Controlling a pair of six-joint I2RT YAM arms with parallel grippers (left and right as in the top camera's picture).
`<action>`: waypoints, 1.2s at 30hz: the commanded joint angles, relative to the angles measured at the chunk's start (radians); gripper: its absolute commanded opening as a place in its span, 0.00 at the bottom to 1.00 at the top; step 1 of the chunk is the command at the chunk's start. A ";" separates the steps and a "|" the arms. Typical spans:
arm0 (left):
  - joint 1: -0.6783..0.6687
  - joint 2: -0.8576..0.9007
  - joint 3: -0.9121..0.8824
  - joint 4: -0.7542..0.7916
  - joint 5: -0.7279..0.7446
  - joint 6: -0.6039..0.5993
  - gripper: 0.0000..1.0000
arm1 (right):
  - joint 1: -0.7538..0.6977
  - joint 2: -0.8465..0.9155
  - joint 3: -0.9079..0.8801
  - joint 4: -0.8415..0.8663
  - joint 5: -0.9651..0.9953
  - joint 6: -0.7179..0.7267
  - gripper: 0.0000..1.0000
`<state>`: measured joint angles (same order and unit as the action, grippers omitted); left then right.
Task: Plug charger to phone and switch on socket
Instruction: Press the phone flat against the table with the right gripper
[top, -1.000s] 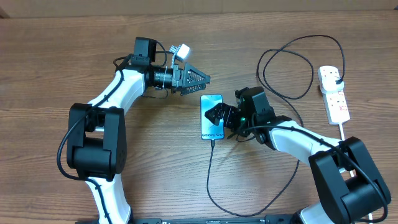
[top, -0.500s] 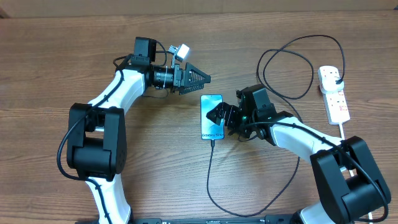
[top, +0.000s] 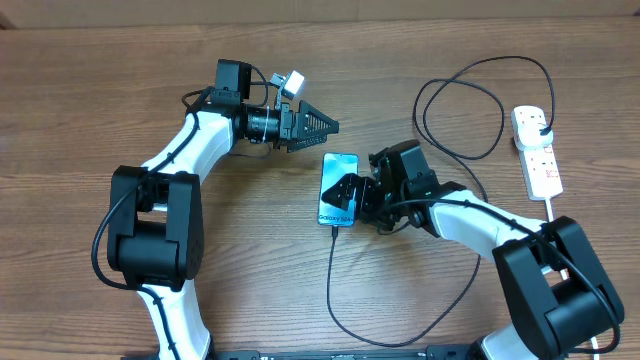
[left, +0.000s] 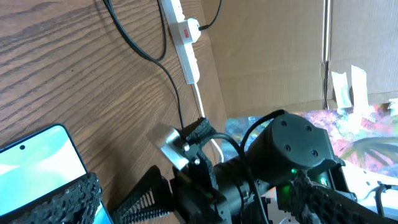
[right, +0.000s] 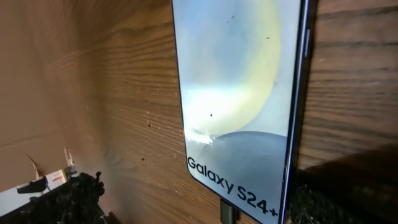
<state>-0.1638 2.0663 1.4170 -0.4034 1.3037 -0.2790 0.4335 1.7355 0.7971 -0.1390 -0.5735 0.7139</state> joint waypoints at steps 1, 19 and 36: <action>-0.006 -0.018 0.005 0.001 -0.006 0.001 1.00 | 0.010 0.045 -0.037 -0.024 0.090 0.003 1.00; -0.006 -0.018 0.005 0.001 -0.006 0.002 1.00 | 0.018 0.047 -0.037 0.172 0.236 0.003 1.00; -0.006 -0.018 0.005 0.001 -0.006 0.002 1.00 | 0.023 0.047 -0.038 0.181 0.227 0.002 1.00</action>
<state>-0.1638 2.0663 1.4170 -0.4030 1.3033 -0.2790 0.4477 1.7615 0.7788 0.0731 -0.4019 0.7212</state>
